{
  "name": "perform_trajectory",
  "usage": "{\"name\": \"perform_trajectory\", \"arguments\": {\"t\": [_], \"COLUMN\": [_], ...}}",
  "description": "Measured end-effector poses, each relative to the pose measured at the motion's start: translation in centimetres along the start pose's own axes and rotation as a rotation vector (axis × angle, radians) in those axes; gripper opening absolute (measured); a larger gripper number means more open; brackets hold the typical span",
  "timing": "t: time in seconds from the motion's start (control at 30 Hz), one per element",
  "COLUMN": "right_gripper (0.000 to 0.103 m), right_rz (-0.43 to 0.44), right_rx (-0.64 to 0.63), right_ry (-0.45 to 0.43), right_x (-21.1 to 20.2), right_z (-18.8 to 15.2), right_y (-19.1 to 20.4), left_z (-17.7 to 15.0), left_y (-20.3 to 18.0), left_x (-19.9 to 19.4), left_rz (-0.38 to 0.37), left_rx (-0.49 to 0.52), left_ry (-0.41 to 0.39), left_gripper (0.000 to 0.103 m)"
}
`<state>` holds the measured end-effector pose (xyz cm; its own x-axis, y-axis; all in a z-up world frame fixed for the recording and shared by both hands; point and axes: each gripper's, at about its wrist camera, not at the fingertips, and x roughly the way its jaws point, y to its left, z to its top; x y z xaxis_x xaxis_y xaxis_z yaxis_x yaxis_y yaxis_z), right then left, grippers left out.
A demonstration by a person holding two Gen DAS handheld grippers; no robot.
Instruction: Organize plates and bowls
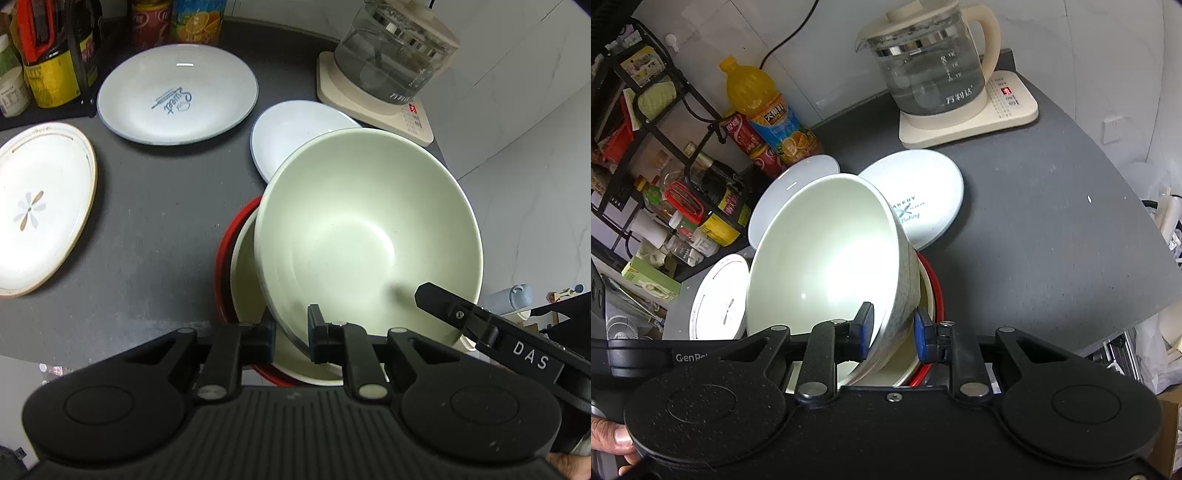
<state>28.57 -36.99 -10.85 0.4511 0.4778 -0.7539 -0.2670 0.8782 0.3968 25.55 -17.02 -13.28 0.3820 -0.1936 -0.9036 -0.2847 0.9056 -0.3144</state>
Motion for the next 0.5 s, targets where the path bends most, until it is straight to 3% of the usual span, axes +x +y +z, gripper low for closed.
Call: {"name": "perform_trajectory", "arguments": {"t": [0.5], "right_gripper": [0.019], "right_rz": [0.03], "right_rx": [0.068], "right_ry": [0.037], "right_x": [1.2], "right_z": [-0.2], "right_y": [-1.2], "left_z": [-0.1], "left_y": [0.2], "left_x": [0.1], "left_rz": [0.021], "left_rx": [-0.015], "left_ry": [0.035], "left_gripper": [0.016]}}
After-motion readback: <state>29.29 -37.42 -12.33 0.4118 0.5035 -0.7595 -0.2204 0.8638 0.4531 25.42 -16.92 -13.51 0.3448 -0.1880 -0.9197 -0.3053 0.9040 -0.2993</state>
